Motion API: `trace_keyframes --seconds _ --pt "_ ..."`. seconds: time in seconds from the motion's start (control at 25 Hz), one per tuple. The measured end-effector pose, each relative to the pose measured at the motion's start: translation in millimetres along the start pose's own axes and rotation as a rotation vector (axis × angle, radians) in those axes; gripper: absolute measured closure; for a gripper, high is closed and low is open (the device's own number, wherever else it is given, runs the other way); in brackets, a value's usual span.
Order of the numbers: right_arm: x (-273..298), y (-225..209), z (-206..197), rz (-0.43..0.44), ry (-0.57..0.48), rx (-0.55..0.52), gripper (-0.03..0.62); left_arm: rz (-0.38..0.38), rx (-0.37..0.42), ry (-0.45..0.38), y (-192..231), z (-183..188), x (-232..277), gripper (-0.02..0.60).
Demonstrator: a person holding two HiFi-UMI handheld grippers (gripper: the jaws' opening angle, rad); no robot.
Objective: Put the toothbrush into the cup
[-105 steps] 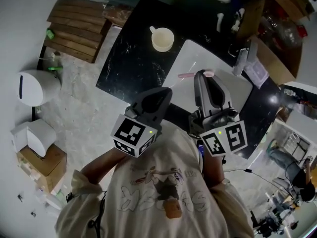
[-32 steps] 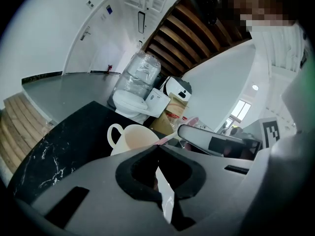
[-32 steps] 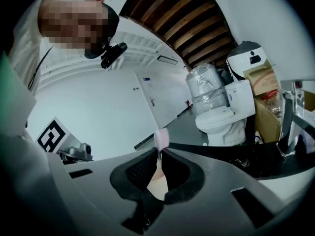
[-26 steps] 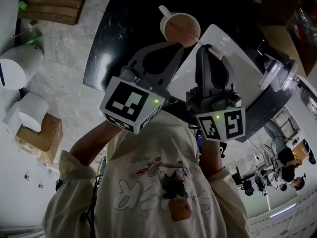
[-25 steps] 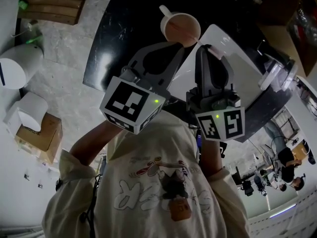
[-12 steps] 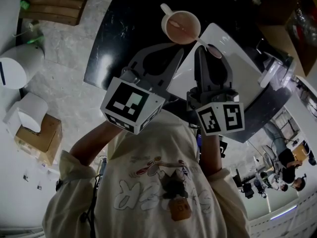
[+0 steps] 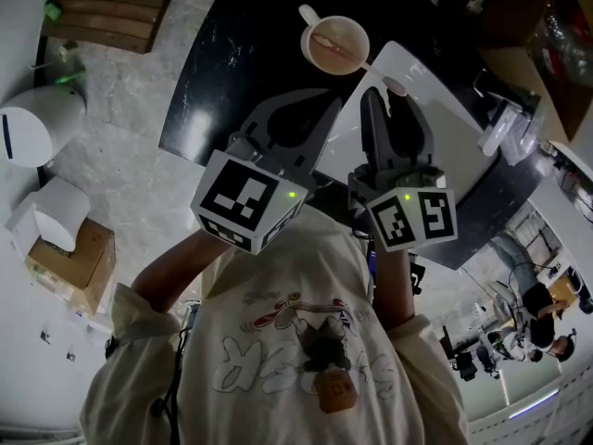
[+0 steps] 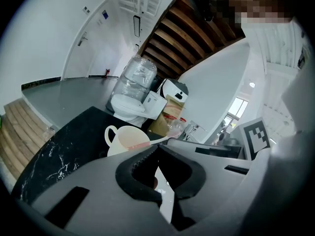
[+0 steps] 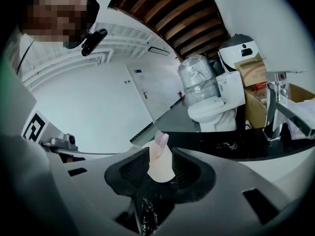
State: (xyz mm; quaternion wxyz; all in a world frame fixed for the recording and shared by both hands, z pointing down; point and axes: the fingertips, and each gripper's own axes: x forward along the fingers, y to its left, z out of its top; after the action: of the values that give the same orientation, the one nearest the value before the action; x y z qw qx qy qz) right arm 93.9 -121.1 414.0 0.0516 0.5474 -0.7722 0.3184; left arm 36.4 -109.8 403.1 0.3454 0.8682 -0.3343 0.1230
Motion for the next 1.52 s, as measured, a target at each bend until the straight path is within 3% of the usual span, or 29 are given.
trace_keyframes --seconds 0.52,1.08,1.52 --pt "-37 6 14 0.008 -0.07 0.021 0.459 -0.002 0.042 -0.027 -34 -1 -19 0.568" --pt "-102 19 35 0.057 -0.161 -0.042 0.461 -0.008 0.112 -0.056 -102 -7 -45 0.568" --pt "-151 46 26 0.109 -0.189 -0.078 0.531 0.035 0.157 -0.105 -135 -14 -90 0.568"
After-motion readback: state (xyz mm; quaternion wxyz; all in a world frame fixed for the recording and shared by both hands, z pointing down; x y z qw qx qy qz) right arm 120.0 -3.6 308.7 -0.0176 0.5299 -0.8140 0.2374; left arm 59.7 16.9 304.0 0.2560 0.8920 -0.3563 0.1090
